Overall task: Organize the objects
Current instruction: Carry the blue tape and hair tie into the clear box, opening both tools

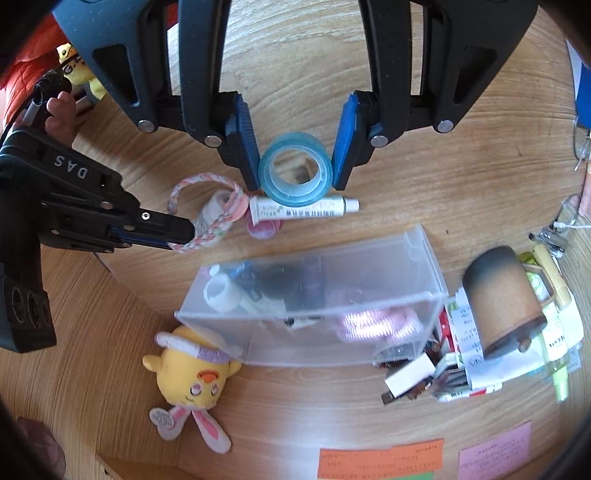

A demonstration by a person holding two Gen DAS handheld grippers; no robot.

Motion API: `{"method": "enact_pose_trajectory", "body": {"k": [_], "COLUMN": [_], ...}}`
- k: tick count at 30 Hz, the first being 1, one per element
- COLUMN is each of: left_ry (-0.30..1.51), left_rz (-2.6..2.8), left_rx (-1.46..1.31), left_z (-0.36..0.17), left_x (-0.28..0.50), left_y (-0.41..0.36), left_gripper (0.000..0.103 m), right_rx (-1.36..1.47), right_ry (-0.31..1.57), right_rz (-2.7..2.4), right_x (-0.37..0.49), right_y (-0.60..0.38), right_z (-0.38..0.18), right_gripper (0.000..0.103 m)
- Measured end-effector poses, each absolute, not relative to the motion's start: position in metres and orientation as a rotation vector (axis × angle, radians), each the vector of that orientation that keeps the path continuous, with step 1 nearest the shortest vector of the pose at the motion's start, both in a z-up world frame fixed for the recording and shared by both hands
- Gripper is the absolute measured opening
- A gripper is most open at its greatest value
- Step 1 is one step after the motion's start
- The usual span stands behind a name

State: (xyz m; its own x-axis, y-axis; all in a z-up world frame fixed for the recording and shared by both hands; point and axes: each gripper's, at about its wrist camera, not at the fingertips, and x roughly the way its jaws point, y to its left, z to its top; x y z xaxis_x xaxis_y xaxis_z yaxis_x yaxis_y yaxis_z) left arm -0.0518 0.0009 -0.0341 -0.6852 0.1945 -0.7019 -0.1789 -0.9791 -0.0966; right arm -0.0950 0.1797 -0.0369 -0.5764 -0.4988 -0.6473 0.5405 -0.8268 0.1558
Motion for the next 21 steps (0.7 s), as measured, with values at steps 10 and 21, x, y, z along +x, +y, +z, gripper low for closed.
{"method": "enact_pose_trajectory", "body": {"k": [10,21], "left_ry": [-0.029,0.032], "left_rz": [2.765,2.799], "left_rx": [-1.007,-0.996], "left_z": [0.003,0.016], "left_x": [-0.072,-0.114], "left_y": [0.003,0.007], "left_gripper": [0.038,0.039], "right_rx": [0.783,0.729], "right_ry": [-0.005,-0.058], "right_rz": [-2.428,-2.525], "right_x": [-0.096,-0.137], "right_y": [0.195,0.196], "right_z": [0.009,0.027], "right_gripper": [0.006,0.007]}}
